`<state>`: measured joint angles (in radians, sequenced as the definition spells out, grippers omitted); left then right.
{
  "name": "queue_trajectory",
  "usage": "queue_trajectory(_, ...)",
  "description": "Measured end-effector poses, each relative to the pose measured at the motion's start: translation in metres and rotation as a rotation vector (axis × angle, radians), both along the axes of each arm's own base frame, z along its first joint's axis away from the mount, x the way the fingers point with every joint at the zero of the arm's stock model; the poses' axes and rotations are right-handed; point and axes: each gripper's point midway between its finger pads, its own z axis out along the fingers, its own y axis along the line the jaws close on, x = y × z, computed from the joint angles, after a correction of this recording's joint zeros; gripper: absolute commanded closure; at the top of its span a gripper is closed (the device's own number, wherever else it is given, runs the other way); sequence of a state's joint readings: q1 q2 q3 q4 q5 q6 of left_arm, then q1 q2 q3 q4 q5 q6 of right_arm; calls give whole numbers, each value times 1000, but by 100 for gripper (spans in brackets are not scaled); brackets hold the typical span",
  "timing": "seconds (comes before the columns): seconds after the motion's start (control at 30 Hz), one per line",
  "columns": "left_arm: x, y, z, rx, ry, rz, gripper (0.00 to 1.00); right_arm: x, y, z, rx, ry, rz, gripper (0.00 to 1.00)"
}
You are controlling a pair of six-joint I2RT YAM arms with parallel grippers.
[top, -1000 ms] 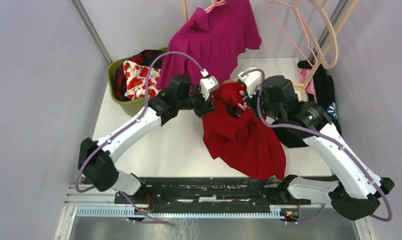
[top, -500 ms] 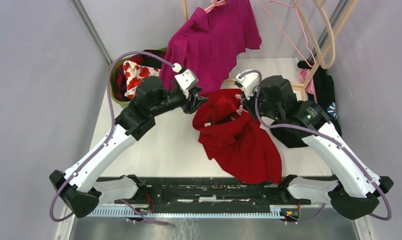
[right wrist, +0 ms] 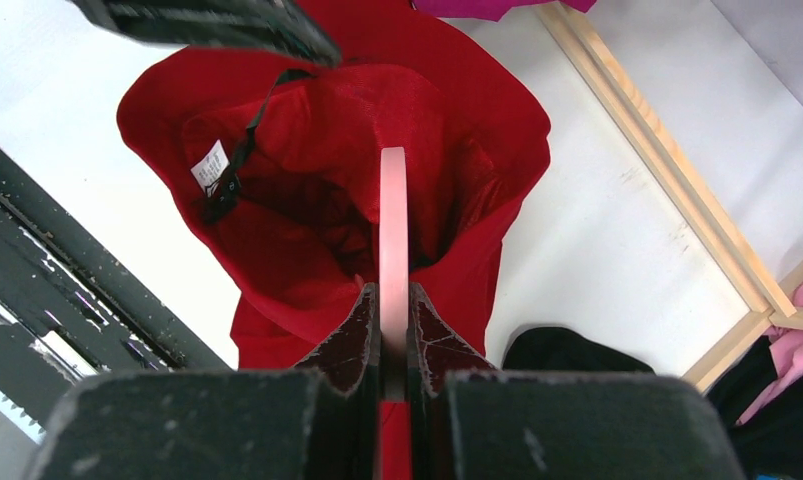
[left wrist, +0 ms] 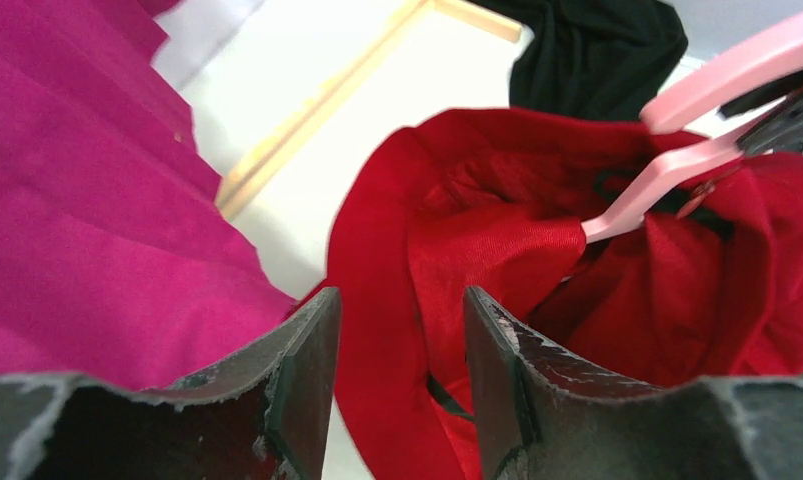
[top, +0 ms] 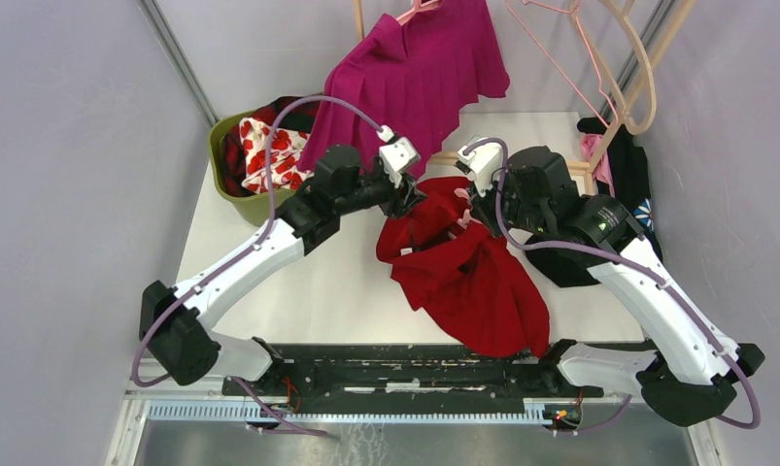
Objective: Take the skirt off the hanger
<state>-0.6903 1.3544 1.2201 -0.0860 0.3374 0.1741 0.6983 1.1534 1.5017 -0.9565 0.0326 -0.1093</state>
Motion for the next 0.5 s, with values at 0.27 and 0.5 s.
queue_trajectory(0.27, -13, -16, -44, 64, 64, -45, 46, -1, 0, 4, 9, -3, 1, 99)
queue_trajectory(0.5, -15, -19, -49, 61, 59, -51, 47, -2, 1, 4, 10, 3, 2, 99)
